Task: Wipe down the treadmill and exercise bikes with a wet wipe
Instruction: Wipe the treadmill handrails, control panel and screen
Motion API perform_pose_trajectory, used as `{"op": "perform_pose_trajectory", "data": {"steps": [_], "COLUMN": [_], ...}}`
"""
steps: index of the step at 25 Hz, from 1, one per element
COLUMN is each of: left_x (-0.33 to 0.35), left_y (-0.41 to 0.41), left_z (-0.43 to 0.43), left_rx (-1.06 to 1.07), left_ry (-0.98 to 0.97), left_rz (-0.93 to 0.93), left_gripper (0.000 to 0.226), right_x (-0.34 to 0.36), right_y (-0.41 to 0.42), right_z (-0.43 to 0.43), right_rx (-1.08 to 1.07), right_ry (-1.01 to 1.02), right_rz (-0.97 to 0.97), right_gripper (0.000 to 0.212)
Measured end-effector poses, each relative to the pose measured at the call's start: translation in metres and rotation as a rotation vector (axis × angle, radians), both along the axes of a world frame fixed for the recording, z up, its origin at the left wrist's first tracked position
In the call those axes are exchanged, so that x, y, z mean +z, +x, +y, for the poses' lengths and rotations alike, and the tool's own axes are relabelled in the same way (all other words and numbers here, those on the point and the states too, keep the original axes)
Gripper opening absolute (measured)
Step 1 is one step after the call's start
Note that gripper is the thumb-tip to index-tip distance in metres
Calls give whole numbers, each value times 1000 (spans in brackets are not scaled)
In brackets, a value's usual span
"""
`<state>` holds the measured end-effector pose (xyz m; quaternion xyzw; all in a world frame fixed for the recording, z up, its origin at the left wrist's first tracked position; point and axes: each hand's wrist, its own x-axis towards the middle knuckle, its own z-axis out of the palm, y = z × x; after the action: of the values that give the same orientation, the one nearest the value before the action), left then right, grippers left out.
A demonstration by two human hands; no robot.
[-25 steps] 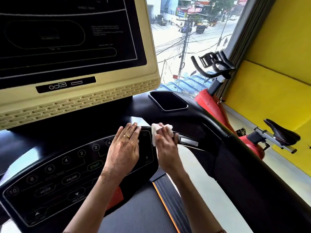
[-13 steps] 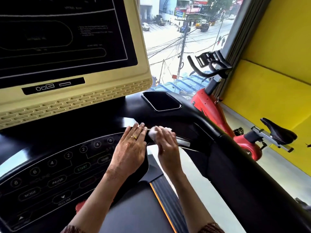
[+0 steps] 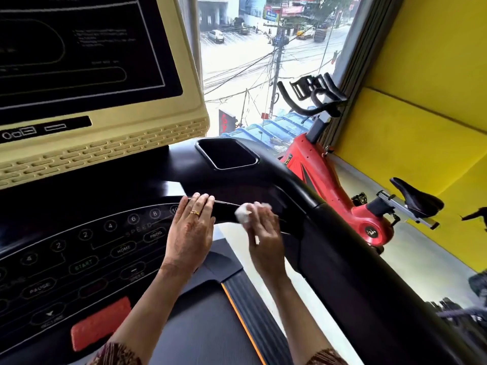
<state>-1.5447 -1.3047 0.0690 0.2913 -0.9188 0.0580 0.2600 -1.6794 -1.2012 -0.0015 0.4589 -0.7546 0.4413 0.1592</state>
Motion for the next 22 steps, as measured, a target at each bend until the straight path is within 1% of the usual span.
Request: {"op": "perform_pose_trajectory", "data": {"steps": [3, 5, 6, 8, 9, 11, 13, 16, 18, 20, 22], "left_x": [-1, -1, 0, 1, 1, 3, 8, 16, 19, 19, 20], "left_y": [-2, -4, -4, 3, 11, 36, 73, 129, 165, 208, 261], "left_z": [2, 3, 4, 7, 10, 14, 13, 9, 7, 7, 7], "left_rx": [15, 22, 24, 22, 36, 103, 214, 366, 444, 508, 574], "left_ry": [14, 41, 60, 132, 167, 219, 253, 292, 318, 327, 322], "left_rz": [49, 53, 55, 99, 159, 311, 433, 554, 612, 665, 692], "left_gripper": [40, 41, 42, 46, 46, 45, 47, 51, 53, 53, 52], "right_x": [-16, -10, -3, 10, 17, 32, 51, 74, 83, 87, 88], "right_y": [-10, 4, 16, 36, 45, 63, 87, 138, 179, 222, 270], "right_z": [23, 7, -4, -21, -25, -28, -35, -55, -71, -87, -99], "right_rx": [-106, -128, -66, 148, 260, 412, 468, 557, 673, 743, 802], "right_ry": [-43, -55, -46, -42, -48, -91, -155, -242, -277, -304, -289], "right_rz": [-140, -183, -189, -105, -79, -167, -289, -361, -362, -343, -335], "right_gripper": [43, 38, 41, 51, 48, 43, 42, 39, 37, 30, 24]}}
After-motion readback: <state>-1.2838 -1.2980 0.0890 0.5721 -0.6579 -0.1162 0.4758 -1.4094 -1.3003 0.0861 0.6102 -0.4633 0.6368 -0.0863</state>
